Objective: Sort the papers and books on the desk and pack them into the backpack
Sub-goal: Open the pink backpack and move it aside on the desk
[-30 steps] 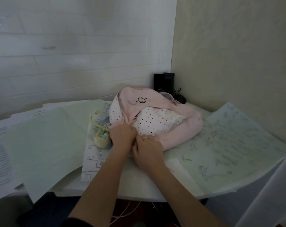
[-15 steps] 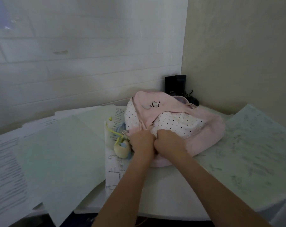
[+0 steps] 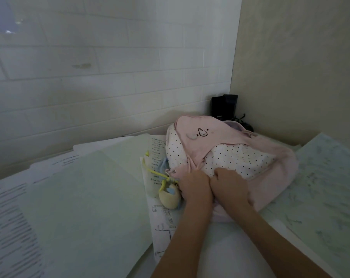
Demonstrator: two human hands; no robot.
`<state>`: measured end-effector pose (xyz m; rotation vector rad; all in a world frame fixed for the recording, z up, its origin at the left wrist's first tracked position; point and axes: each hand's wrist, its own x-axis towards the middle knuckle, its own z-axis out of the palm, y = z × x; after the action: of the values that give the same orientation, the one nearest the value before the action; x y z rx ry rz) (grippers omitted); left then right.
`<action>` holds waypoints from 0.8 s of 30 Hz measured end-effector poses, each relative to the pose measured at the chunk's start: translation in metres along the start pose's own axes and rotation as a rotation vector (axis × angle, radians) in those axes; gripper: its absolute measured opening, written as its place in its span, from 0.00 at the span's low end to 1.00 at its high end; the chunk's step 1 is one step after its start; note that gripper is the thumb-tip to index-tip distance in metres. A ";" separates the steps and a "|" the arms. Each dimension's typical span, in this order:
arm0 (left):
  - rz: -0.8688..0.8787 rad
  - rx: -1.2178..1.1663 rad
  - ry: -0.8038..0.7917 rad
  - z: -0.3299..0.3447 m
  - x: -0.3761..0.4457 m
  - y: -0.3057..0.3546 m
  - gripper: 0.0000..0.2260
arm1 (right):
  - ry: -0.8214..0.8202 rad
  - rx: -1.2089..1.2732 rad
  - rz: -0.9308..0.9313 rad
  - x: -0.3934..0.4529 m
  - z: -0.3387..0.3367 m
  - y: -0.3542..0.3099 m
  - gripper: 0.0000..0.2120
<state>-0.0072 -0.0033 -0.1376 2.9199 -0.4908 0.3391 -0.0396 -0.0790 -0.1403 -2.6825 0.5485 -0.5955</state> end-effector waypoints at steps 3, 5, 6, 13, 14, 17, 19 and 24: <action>0.008 0.014 0.012 -0.002 -0.001 0.000 0.14 | 0.031 0.021 -0.002 -0.001 0.001 0.001 0.08; 0.021 0.039 0.038 0.000 -0.001 0.000 0.13 | 0.045 0.039 0.013 -0.001 0.002 0.002 0.08; 0.023 0.054 0.055 0.001 -0.002 0.000 0.13 | 0.048 0.050 0.019 -0.001 0.002 0.002 0.08; -0.010 0.109 0.105 -0.002 -0.007 0.001 0.13 | 0.020 0.086 -0.007 -0.006 -0.003 0.001 0.11; -0.029 0.096 0.118 -0.003 -0.008 0.002 0.13 | 0.018 0.081 -0.011 -0.006 -0.004 0.002 0.11; -0.066 0.064 0.138 -0.005 -0.012 0.004 0.14 | 0.004 0.071 -0.030 -0.006 -0.006 0.002 0.08; -0.080 0.072 0.134 -0.008 -0.014 0.005 0.13 | -0.015 0.081 -0.044 -0.008 -0.007 0.003 0.11; -0.093 0.089 0.112 -0.020 -0.023 0.010 0.11 | -0.038 0.099 -0.093 -0.012 -0.015 0.003 0.18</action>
<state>-0.0357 -0.0018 -0.1229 2.9756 -0.3312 0.5205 -0.0573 -0.0799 -0.1324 -2.6309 0.3753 -0.5796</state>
